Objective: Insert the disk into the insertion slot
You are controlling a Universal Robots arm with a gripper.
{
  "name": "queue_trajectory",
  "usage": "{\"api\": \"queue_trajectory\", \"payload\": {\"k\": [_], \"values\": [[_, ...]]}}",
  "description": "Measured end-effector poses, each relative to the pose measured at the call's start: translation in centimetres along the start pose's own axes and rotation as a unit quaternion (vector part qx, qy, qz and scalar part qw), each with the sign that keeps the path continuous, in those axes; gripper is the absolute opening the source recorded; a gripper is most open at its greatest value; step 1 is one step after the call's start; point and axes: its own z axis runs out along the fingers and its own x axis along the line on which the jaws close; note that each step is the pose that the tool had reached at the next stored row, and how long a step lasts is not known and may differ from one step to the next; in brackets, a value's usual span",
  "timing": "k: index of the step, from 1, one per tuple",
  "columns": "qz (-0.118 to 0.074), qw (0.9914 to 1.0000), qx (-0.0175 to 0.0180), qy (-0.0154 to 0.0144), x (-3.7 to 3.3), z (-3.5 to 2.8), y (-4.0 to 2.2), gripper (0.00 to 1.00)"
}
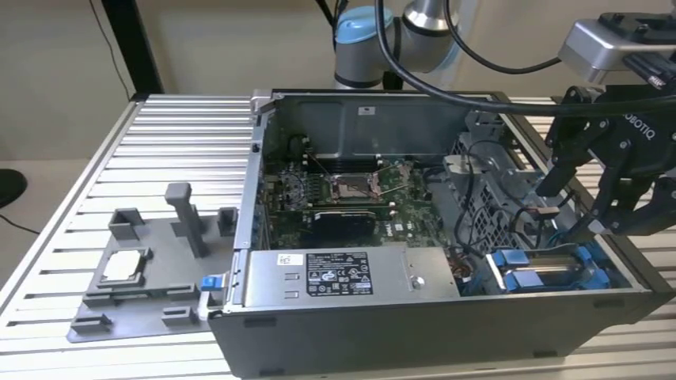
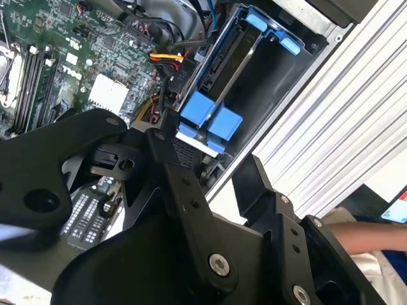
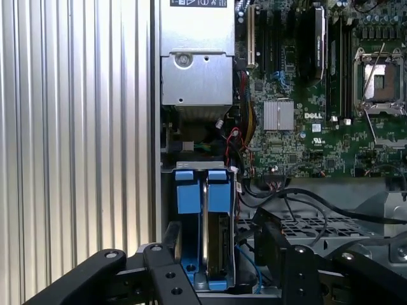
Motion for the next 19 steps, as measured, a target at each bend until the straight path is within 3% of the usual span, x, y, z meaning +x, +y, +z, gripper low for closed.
{"api": "queue_trajectory", "payload": {"k": [7,8,10,12,13,15,19], "values": [[0.000,1.00000,0.0001,-0.0001,0.00,0.03,0.00,1.00],[0.000,1.00000,0.0008,-0.0015,0.01,0.04,0.00,1.00],[0.000,0.99997,0.0033,-0.0072,0.00,0.04,-0.04,1.00],[-0.001,0.99985,0.0092,-0.0144,0.00,0.03,-0.13,1.00],[-0.001,0.99979,0.0118,-0.0165,0.00,0.03,-0.18,1.00],[-0.001,0.99973,0.0153,-0.0176,-0.08,0.14,-0.21,1.00],[0.002,0.99972,0.0156,-0.0177,-0.39,0.48,-0.23,1.00]]}}
